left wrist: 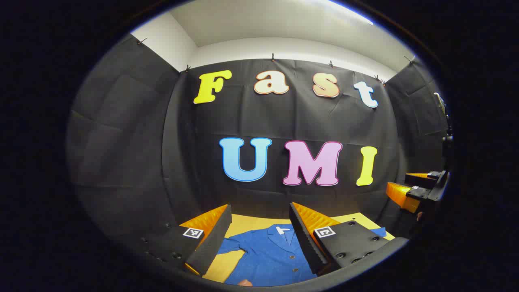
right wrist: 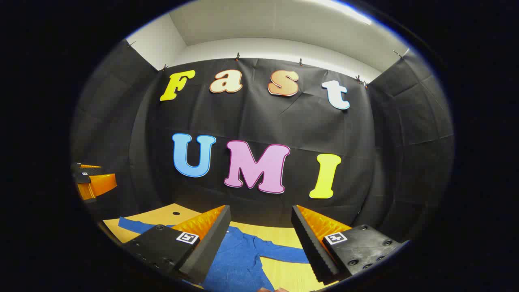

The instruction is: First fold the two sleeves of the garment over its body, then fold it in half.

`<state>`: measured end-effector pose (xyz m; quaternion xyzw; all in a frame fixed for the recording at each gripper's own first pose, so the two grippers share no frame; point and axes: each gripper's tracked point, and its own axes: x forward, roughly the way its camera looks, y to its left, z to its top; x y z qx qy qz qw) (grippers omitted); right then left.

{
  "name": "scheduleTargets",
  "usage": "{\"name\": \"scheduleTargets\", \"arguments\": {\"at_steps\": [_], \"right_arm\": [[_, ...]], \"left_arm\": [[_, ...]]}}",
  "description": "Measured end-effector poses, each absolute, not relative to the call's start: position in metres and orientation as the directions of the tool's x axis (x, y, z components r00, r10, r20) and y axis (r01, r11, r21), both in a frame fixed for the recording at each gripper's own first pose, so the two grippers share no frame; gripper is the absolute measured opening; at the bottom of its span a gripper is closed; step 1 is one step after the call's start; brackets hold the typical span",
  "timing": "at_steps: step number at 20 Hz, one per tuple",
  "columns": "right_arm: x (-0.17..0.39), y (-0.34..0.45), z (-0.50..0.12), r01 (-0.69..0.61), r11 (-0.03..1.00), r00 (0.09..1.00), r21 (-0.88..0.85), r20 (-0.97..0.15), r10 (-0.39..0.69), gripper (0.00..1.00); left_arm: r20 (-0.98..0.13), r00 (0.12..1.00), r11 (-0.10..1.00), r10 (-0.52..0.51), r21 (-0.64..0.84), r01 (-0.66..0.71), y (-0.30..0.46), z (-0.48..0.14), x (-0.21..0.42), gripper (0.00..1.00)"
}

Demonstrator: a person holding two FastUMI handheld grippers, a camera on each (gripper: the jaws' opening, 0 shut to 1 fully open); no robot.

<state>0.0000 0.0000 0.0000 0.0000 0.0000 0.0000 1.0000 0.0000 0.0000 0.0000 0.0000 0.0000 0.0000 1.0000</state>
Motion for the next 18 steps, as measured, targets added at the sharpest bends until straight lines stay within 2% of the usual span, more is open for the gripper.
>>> {"name": "scheduleTargets", "arguments": {"at_steps": [1, 5, 6, 8, 9, 11, 12, 18], "right_arm": [[0.001, 0.002, -0.001, 0.000, 1.000, 1.000, 0.000, -0.003, 0.000, 0.92], [0.001, 0.003, 0.003, 0.009, 1.000, 1.000, -0.013, 0.003, -0.009, 1.00], [0.001, 0.003, 0.005, 0.010, 1.000, 1.000, -0.017, 0.007, -0.010, 1.00], [-0.001, 0.002, 0.006, 0.016, 0.999, 1.000, -0.028, 0.012, -0.016, 0.92], [-0.001, 0.002, 0.006, 0.019, 0.999, 1.000, -0.033, 0.014, -0.018, 0.96], [-0.003, 0.001, 0.007, 0.026, 0.999, 1.000, -0.040, 0.016, -0.025, 0.96], [-0.003, 0.001, 0.007, 0.028, 0.999, 0.999, -0.044, 0.017, -0.027, 0.92], [0.003, -0.011, 0.007, 0.054, 0.997, 0.998, -0.046, 0.015, -0.054, 0.96]], "left_arm": [[0.000, 1.000, 1.000, 0.004, 0.002, -0.004, 0.004, -0.001, -0.001, 0.81], [0.005, 1.000, 1.000, 0.009, 0.010, -0.009, 0.010, -0.001, 0.000, 0.82], [0.003, 1.000, 1.000, 0.005, 0.007, -0.005, 0.010, -0.001, 0.000, 0.82], [0.003, 1.000, 1.000, 0.000, 0.004, 0.000, 0.009, -0.001, 0.002, 0.81], [0.004, 1.000, 1.000, -0.002, 0.003, 0.002, 0.009, -0.001, 0.002, 0.82], [0.011, 1.000, 1.000, -0.010, 0.005, 0.010, 0.008, 0.000, 0.002, 0.82], [0.015, 1.000, 1.000, -0.010, 0.007, 0.010, 0.008, 0.001, 0.002, 0.82], [0.016, 1.000, 1.000, -0.010, -0.006, 0.010, 0.008, 0.001, 0.001, 0.82]]}}
